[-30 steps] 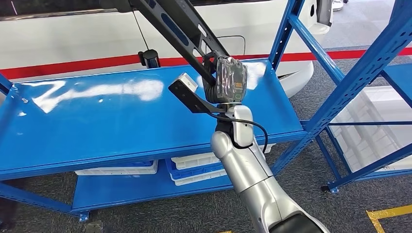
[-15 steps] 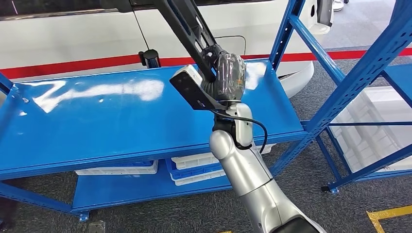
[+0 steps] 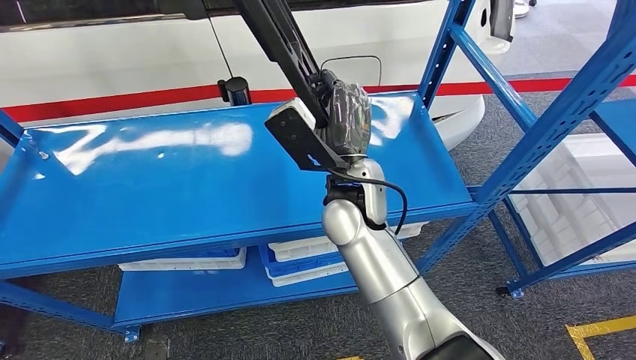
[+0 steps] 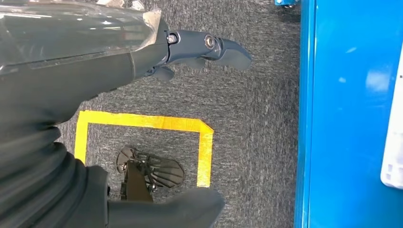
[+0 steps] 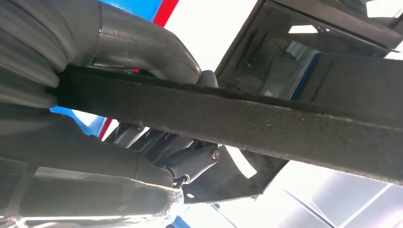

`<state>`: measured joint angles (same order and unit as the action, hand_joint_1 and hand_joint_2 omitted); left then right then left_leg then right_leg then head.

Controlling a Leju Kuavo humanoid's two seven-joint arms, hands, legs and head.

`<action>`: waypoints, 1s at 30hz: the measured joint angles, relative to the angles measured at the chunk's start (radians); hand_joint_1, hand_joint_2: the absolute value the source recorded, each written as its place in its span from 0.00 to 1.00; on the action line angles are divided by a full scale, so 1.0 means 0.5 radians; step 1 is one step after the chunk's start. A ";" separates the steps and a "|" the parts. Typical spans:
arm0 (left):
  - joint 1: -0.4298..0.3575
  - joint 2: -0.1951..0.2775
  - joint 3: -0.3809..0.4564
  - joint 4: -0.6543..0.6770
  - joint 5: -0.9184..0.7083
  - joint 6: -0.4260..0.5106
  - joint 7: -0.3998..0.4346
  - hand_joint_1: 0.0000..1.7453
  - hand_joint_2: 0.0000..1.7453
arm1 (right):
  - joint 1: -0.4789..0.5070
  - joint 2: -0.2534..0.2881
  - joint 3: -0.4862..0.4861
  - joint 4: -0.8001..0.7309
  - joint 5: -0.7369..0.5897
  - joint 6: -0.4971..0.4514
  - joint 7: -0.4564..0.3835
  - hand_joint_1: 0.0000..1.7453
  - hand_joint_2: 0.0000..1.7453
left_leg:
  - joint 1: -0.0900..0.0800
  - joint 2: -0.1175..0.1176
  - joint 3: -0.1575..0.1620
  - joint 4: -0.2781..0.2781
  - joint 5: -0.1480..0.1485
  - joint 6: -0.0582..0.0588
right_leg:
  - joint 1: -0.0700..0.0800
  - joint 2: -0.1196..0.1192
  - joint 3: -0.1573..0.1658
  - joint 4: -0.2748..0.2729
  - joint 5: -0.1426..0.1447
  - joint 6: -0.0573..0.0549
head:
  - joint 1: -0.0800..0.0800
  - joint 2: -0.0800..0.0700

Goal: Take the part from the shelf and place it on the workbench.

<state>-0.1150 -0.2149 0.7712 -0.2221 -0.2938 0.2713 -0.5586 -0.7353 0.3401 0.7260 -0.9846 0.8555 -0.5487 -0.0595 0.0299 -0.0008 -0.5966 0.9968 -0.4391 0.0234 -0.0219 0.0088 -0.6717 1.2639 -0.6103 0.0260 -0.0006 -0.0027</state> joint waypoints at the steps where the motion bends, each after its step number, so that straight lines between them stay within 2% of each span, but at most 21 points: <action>1: 0.000 0.000 0.000 0.000 0.002 -0.007 0.001 0.00 1.00 | 0.002 0.000 0.002 0.000 -0.009 0.006 -0.002 1.00 1.00 | 0.001 0.002 0.000 0.001 0.001 -0.001 | -0.004 -0.001 -0.023 0.061 -0.010 0.012 | 0.000 0.000; 2: -0.001 0.000 0.000 0.000 0.003 -0.017 0.002 0.00 1.00 | 0.004 0.000 0.006 0.000 -0.018 0.014 -0.003 1.00 1.00 | 0.004 0.003 -0.001 0.003 0.002 -0.004 | -0.010 -0.002 -0.008 0.041 0.015 0.030 | 0.001 0.000; 4: -0.002 -0.002 0.000 0.000 0.006 -0.034 0.002 0.00 1.00 | 0.003 0.001 0.019 -0.001 -0.033 0.025 -0.004 1.00 1.00 | 0.013 0.002 -0.003 0.012 0.001 -0.019 | -0.029 -0.009 0.121 -0.213 0.125 0.075 | 0.002 0.000; 6: -0.006 0.000 0.000 0.001 0.008 -0.041 0.002 0.00 1.00 | -0.002 0.001 0.033 -0.006 -0.041 0.035 -0.004 1.00 1.00 | 0.011 -0.004 -0.020 0.028 0.003 -0.050 | -0.028 -0.007 0.234 -0.433 0.197 0.088 | 0.007 0.000; 7: -0.008 0.002 0.000 0.001 0.008 -0.046 0.001 0.00 1.00 | -0.004 0.001 0.038 -0.009 -0.044 0.040 -0.003 1.00 1.00 | 0.006 -0.006 -0.029 0.034 0.008 -0.068 | -0.024 -0.003 0.247 -0.471 0.206 0.083 | 0.008 0.000; 10: -0.007 0.004 0.000 0.002 0.008 -0.060 -0.001 0.00 1.00 | -0.005 0.002 0.038 -0.013 -0.056 0.058 0.002 1.00 1.00 | 0.011 -0.006 -0.053 0.040 0.022 -0.107 | -0.024 0.001 0.215 -0.462 0.223 0.046 | 0.001 0.000; 11: -0.007 0.006 0.000 0.002 0.007 -0.064 -0.001 0.00 1.00 | -0.006 0.003 0.035 -0.013 -0.058 0.063 0.002 1.00 1.00 | 0.015 -0.003 -0.068 0.066 -0.011 -0.114 | -0.025 0.000 0.206 -0.461 0.234 0.028 | -0.002 0.000; 12: -0.007 0.007 0.000 0.002 0.007 -0.069 -0.001 0.00 1.00 | -0.007 0.003 0.031 -0.013 -0.056 0.067 0.000 1.00 1.00 | 0.018 -0.001 -0.092 0.129 -0.071 -0.118 | -0.025 -0.002 0.196 -0.463 0.245 0.009 | -0.005 0.000; 14: -0.008 0.009 -0.001 0.002 0.002 -0.085 0.000 0.00 1.00 | -0.001 0.002 0.009 -0.013 -0.031 0.075 -0.015 1.00 1.00 | 0.017 -0.001 -0.175 0.375 -0.244 -0.120 | -0.012 -0.006 0.171 -0.463 0.266 -0.026 | -0.010 0.000; 15: -0.009 0.009 -0.001 0.002 -0.003 -0.093 0.001 0.00 1.00 | 0.008 0.002 -0.011 -0.013 -0.008 0.081 -0.027 1.00 1.00 | 0.016 -0.002 -0.216 0.509 -0.311 -0.119 | -0.002 -0.008 0.157 -0.463 0.275 -0.040 | -0.012 0.000; 16: -0.010 0.009 -0.002 0.002 -0.009 -0.099 0.004 0.00 1.00 | 0.020 0.002 -0.036 -0.013 0.017 0.088 -0.040 1.00 1.00 | 0.015 -0.003 -0.237 0.602 -0.344 -0.115 | 0.008 -0.009 0.144 -0.462 0.285 -0.051 | -0.012 0.000; 17: -0.011 0.009 -0.002 0.002 -0.013 -0.101 0.008 0.00 1.00 | 0.032 0.001 -0.064 -0.013 0.037 0.095 -0.051 1.00 1.00 | 0.013 -0.003 -0.220 0.619 -0.335 -0.107 | 0.017 -0.009 0.133 -0.462 0.293 -0.059 | -0.012 0.000; 18: -0.012 0.009 -0.002 0.002 -0.017 -0.102 0.011 0.00 1.00 | 0.044 0.001 -0.090 -0.013 0.051 0.102 -0.058 1.00 1.00 | 0.009 -0.003 -0.162 0.555 -0.292 -0.096 | 0.024 -0.009 0.125 -0.461 0.302 -0.064 | -0.012 0.000; 19: -0.015 0.009 -0.002 0.002 -0.018 -0.102 0.013 0.00 1.00 | 0.052 0.002 -0.113 -0.014 0.060 0.107 -0.063 1.00 1.00 | 0.003 -0.004 -0.073 0.428 -0.234 -0.080 | 0.029 -0.008 0.119 -0.461 0.309 -0.064 | -0.012 0.000; 21: -0.024 0.013 -0.003 0.001 -0.024 -0.108 0.015 0.00 1.00 | 0.057 0.002 -0.149 -0.022 0.074 0.113 -0.068 1.00 1.00 | -0.013 -0.008 0.099 0.158 -0.173 -0.049 | 0.036 -0.006 0.111 -0.461 0.324 -0.052 | -0.010 0.000; 22: -0.029 0.015 -0.005 0.001 -0.029 -0.117 0.016 0.00 1.00 | 0.058 0.002 -0.165 -0.027 0.088 0.114 -0.070 1.00 1.00 | -0.024 -0.010 0.143 0.080 -0.166 -0.038 | 0.036 -0.007 0.106 -0.461 0.333 -0.038 | -0.010 0.000; 23: -0.034 0.016 -0.010 0.001 -0.035 -0.129 0.018 0.00 1.00 | 0.058 0.002 -0.181 -0.034 0.109 0.118 -0.071 1.00 1.00 | -0.034 -0.012 0.158 0.046 -0.170 -0.031 | 0.032 -0.008 0.101 -0.463 0.345 -0.022 | -0.009 0.000; 25: -0.044 0.016 -0.027 0.001 -0.050 -0.158 0.025 0.00 1.00 | 0.063 0.001 -0.217 -0.047 0.155 0.131 -0.069 1.00 1.00 | -0.042 -0.008 0.146 0.026 -0.139 -0.014 | 0.027 -0.010 0.090 -0.464 0.361 0.007 | -0.010 0.000; 26: -0.054 0.017 -0.038 0.000 -0.057 -0.170 0.029 0.00 1.00 | 0.065 0.000 -0.238 -0.055 0.172 0.139 -0.068 1.00 1.00 | -0.040 -0.004 0.135 0.016 -0.119 -0.002 | 0.027 -0.011 0.075 -0.447 0.341 0.012 | -0.009 0.000; 27: -0.067 0.017 -0.046 0.000 -0.065 -0.180 0.033 0.00 1.00 | 0.067 -0.001 -0.257 -0.063 0.183 0.146 -0.067 1.00 1.00 | -0.036 0.001 0.120 0.007 -0.096 0.011 | 0.028 -0.011 0.049 -0.395 0.291 0.010 | -0.007 0.000; 30: -0.101 0.018 -0.064 -0.001 -0.077 -0.203 0.044 0.00 1.00 | 0.072 -0.002 -0.296 -0.080 0.195 0.159 -0.064 1.00 1.00 | -0.034 0.010 0.054 0.004 -0.042 0.029 | 0.022 -0.011 -0.071 -0.045 0.072 -0.005 | -0.003 0.000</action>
<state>-0.1653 -0.2058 0.7390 -0.2228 -0.3322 0.1698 -0.5364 -0.6994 0.3392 0.5780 -1.0244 0.9529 -0.4691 -0.0916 0.0129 0.0041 -0.5694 0.9989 -0.4602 0.0379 -0.0111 0.0031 -0.7071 1.2416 -0.5742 0.0233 -0.0019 -0.0027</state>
